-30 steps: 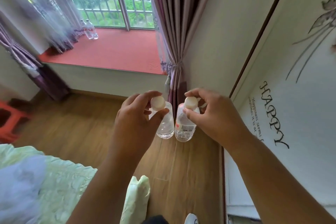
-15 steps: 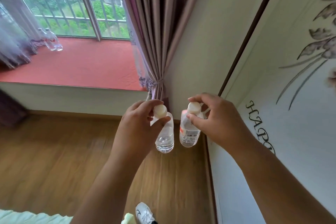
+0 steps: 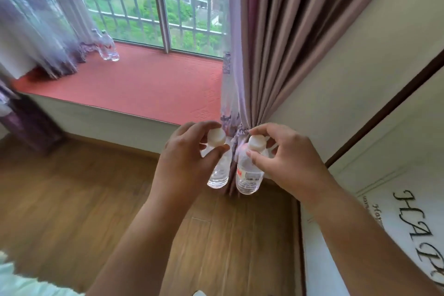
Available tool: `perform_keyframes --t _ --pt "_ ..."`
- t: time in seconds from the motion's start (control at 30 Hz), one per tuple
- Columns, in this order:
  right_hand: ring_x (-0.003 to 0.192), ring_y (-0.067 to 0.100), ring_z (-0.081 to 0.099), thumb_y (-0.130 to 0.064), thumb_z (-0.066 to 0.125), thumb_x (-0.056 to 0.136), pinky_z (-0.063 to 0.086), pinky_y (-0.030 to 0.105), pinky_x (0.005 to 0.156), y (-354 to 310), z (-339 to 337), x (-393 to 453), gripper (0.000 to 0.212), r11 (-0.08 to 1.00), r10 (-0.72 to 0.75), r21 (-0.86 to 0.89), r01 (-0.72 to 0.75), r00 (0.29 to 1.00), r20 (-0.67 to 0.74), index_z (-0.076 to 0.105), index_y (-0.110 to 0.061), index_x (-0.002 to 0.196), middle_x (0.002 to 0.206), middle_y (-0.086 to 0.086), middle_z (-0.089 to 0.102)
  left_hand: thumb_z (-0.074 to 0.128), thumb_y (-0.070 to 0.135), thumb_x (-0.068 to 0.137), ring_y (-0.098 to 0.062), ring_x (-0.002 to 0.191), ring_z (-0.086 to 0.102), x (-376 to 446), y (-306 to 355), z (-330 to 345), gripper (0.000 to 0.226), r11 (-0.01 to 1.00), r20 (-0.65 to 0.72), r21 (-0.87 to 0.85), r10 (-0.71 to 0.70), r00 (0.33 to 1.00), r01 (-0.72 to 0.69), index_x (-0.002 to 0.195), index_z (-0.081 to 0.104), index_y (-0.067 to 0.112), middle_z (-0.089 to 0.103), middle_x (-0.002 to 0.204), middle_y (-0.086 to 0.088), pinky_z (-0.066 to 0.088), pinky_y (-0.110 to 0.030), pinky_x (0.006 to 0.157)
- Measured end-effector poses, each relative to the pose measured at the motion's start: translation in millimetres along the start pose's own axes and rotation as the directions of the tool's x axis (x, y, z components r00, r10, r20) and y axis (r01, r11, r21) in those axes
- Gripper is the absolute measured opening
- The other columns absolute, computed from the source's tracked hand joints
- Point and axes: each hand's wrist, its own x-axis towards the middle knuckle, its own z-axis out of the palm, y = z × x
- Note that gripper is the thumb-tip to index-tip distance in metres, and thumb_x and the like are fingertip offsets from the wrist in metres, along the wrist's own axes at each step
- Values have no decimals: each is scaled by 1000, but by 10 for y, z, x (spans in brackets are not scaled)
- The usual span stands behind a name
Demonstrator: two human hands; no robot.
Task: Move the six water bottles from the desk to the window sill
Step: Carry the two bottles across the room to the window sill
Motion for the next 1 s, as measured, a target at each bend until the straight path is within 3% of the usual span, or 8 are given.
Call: perform_keyframes --t 0.07,0.17,0.3,0.4,0.7,0.87,1.0 --pt "86 -5 59 -34 79 82 43 6 71 -142 153 234 36 998 -45 36 45 999 21 68 -33 116 101 -20 65 78 35 81 -1 88 61 50 -170 -173 36 999 -32 17 -34 999 34 115 64 35 62 100 19 53 -25 74" --pt "84 -4 60 -33 79 81 49 15 71 -373 451 636 35 987 -133 93 127 990 57 68 -32 115 96 -23 65 77 36 81 -1 88 61 115 -436 -456 36 993 -113 59 -93 989 100 115 65 34 62 98 18 53 -26 76" --pt "88 -12 55 -34 80 80 40 6 65 -665 968 1144 37 958 -266 155 240 948 173 66 -36 115 92 -30 58 79 33 80 -4 88 60 150 -789 -801 37 963 -236 141 -194 952 231 115 66 31 62 96 18 51 -26 77" --pt "87 -15 54 -31 81 78 39 2 65 -895 1324 1512 37 918 -374 234 321 898 233 67 -36 111 88 -32 56 81 31 79 -3 86 59 196 -990 -1013 37 921 -351 199 -251 902 334 114 66 31 62 95 18 48 -16 74" --pt "81 -5 55 -27 81 76 36 7 66 -1523 1951 2685 34 725 -674 461 512 665 320 68 -37 106 87 -29 58 77 38 80 -5 86 59 612 -1241 -1328 35 743 -682 212 -352 641 635 113 64 36 61 99 17 54 -33 74" --pt "79 -4 56 -28 82 75 42 14 67 -1704 2252 3037 35 609 -788 539 582 521 328 70 -34 107 87 -29 59 74 44 80 -2 86 59 694 -1304 -1339 34 654 -802 171 -342 489 737 112 64 38 59 98 20 48 -12 71" --pt "78 -6 54 -30 81 75 35 8 64 -1788 2459 3157 34 562 -826 566 603 446 345 68 -36 105 84 -28 58 78 38 79 -1 85 61 683 -1371 -1400 36 601 -835 118 -371 407 790 112 65 37 61 99 20 48 -12 72"
